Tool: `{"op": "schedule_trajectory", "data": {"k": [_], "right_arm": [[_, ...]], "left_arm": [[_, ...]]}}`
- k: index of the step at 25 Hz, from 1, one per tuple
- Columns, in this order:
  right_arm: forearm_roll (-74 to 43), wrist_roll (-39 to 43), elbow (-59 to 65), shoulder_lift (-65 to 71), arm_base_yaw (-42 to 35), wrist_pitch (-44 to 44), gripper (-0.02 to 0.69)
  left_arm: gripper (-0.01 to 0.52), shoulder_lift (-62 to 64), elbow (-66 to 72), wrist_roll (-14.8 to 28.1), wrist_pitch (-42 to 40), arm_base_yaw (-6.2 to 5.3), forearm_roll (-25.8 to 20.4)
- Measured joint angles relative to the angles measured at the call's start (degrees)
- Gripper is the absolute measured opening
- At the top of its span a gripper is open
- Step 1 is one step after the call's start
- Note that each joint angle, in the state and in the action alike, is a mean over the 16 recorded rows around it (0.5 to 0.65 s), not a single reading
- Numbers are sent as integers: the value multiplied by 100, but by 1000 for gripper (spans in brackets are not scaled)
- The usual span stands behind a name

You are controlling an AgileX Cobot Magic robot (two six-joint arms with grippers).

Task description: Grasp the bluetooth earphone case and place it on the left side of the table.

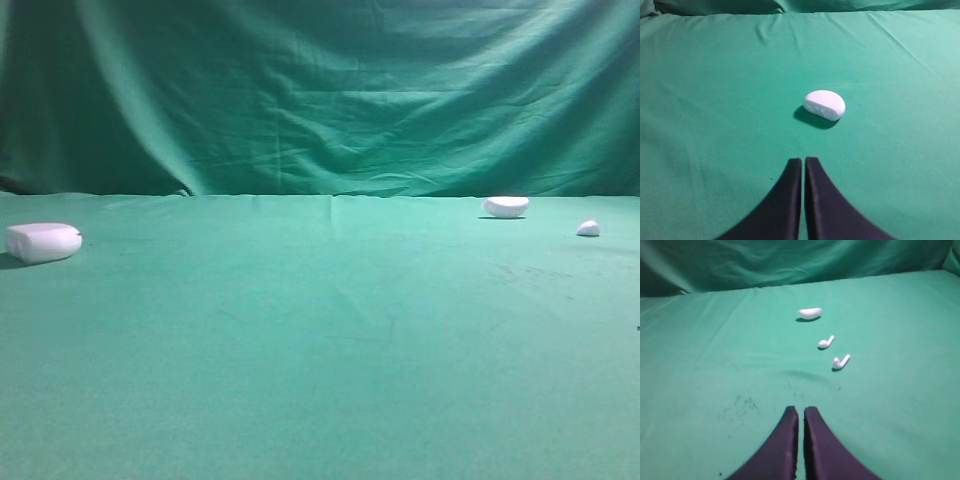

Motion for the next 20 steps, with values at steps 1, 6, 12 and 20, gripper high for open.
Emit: {"op": "schedule_trajectory", "data": {"k": [1, 6, 12, 20], "right_arm": [[1, 30, 88, -35, -58, -46, 0], [3, 112, 385, -95, -194, -220, 0], [4, 123, 481, -97, -211, -315, 0], [4, 123, 486, -97, -211, -339, 0]], "left_arm": [[0, 0, 0, 0, 0, 0, 0], [0, 0, 0, 0, 0, 0, 0], [0, 0, 0, 0, 0, 0, 0], [0, 0, 0, 0, 0, 0, 0]]}}
